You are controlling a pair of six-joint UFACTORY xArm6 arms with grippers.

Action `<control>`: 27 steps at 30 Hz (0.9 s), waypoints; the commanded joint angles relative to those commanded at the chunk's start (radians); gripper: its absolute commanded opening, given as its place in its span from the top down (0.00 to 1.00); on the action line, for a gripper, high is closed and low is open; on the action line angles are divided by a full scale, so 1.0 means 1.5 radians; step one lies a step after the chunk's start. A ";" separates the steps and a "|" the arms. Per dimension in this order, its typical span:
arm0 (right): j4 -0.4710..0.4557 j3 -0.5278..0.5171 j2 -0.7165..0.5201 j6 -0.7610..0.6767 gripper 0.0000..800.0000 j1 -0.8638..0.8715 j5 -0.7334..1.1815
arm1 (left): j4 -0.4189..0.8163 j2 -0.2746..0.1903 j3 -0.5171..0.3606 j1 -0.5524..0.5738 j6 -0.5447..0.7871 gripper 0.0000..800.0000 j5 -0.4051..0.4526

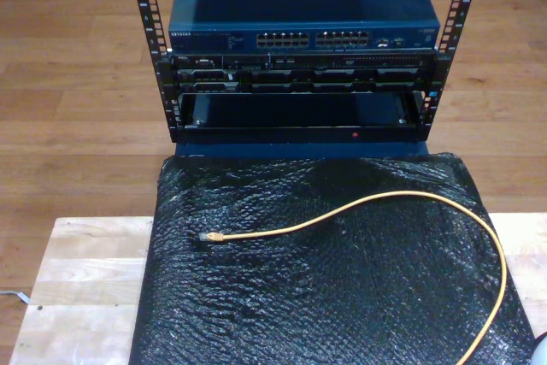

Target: Grab the cable and plug it in

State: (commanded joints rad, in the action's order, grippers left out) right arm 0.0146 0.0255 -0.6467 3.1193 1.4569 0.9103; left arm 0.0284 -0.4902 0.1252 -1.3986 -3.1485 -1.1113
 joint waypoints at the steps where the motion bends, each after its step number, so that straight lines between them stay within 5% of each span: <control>1: 0.001 0.000 0.000 0.000 0.00 0.000 0.000 | 0.000 0.000 0.000 0.000 0.000 0.00 0.001; 27: 0.000 0.008 -0.002 -0.001 0.00 0.000 0.004 | 0.000 0.000 0.000 0.000 0.001 0.00 0.000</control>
State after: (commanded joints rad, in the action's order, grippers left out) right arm 0.0146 0.0378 -0.6498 3.1178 1.4569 0.9164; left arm 0.0284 -0.4902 0.1252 -1.3986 -3.1470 -1.1113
